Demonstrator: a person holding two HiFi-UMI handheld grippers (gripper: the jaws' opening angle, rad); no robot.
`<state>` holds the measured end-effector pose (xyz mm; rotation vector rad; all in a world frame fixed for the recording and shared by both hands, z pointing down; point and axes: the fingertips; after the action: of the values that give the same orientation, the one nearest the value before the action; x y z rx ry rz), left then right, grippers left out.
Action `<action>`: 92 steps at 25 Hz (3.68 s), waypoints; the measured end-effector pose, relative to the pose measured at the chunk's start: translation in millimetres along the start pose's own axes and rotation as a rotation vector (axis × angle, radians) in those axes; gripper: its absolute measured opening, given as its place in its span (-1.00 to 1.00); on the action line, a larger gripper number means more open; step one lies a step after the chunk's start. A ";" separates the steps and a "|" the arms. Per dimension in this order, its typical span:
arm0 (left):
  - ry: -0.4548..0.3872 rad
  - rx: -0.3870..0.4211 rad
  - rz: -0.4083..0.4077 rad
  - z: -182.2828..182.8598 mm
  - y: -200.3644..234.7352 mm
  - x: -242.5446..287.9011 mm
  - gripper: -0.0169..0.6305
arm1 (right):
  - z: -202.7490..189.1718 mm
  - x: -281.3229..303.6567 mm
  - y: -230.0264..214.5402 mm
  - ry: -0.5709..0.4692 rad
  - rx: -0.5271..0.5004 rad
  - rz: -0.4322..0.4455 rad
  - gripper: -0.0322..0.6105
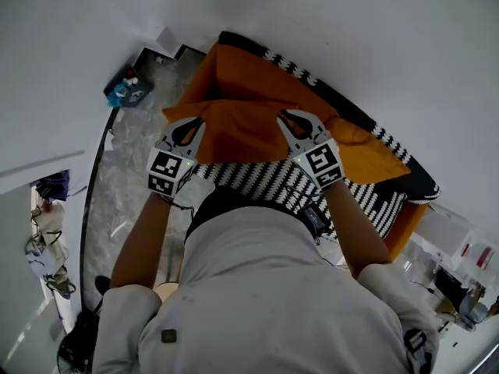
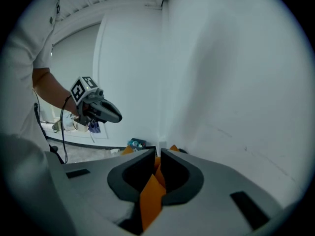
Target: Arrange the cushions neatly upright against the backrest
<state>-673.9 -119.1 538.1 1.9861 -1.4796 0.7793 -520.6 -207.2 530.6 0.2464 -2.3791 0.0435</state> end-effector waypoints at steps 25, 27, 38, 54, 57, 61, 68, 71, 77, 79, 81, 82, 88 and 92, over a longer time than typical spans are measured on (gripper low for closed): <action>0.572 0.205 -0.252 -153.0 88.3 171.2 -0.08 | -134.0 207.8 -2.3 0.545 -0.149 0.231 -0.09; 0.619 0.216 -0.264 -170.0 91.5 181.8 -0.03 | -149.6 219.3 -0.4 0.588 -0.158 0.251 -0.08; 0.827 0.273 -0.257 -240.5 101.0 223.3 0.04 | -210.5 260.1 4.4 0.772 -0.154 0.276 -0.05; 0.787 0.209 -0.243 -253.4 99.3 232.7 -0.57 | -218.7 260.5 16.1 0.787 -0.162 0.274 -0.50; 0.760 0.181 -0.245 -252.3 92.7 223.8 -0.66 | -215.5 254.5 21.6 0.765 -0.186 0.269 -0.58; 0.740 0.157 -0.232 -250.8 83.6 211.8 -0.73 | -212.1 240.9 29.4 0.723 -0.213 0.259 -0.65; 0.712 0.114 -0.207 -254.0 57.7 174.9 -0.80 | -200.1 202.6 57.3 0.658 -0.247 0.275 -0.71; 0.695 0.103 -0.190 -257.8 42.5 153.2 -0.82 | -195.2 182.3 73.5 0.635 -0.259 0.282 -0.73; 0.653 0.063 -0.147 -263.2 11.2 114.1 -0.84 | -189.6 140.5 103.2 0.590 -0.284 0.277 -0.75; 0.641 0.056 -0.126 -260.3 2.0 102.2 -0.84 | -187.0 125.9 109.6 0.573 -0.291 0.268 -0.75; 0.624 0.061 -0.103 -251.5 -4.2 91.6 -0.85 | -181.6 113.1 110.8 0.554 -0.301 0.253 -0.75; 0.613 0.065 -0.090 -245.7 -7.0 86.4 -0.85 | -178.3 106.6 110.4 0.543 -0.306 0.244 -0.75; 0.559 0.115 -0.033 -209.7 -32.3 51.4 -0.85 | -159.7 55.3 108.7 0.482 -0.314 0.191 -0.75; 0.528 0.157 0.008 -184.2 -39.5 31.0 -0.85 | -144.7 30.4 106.3 0.441 -0.323 0.158 -0.75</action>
<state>-652.7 2.1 684.0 1.6951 -1.1385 1.3349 -464.9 -93.2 661.2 -0.0990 -1.9251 -0.1919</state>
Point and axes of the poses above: the fingertips, and each gripper's own axes: x forward along the fingers, y to its left, z out of its top, and after that the axes turned 12 degrees about y, right-handed
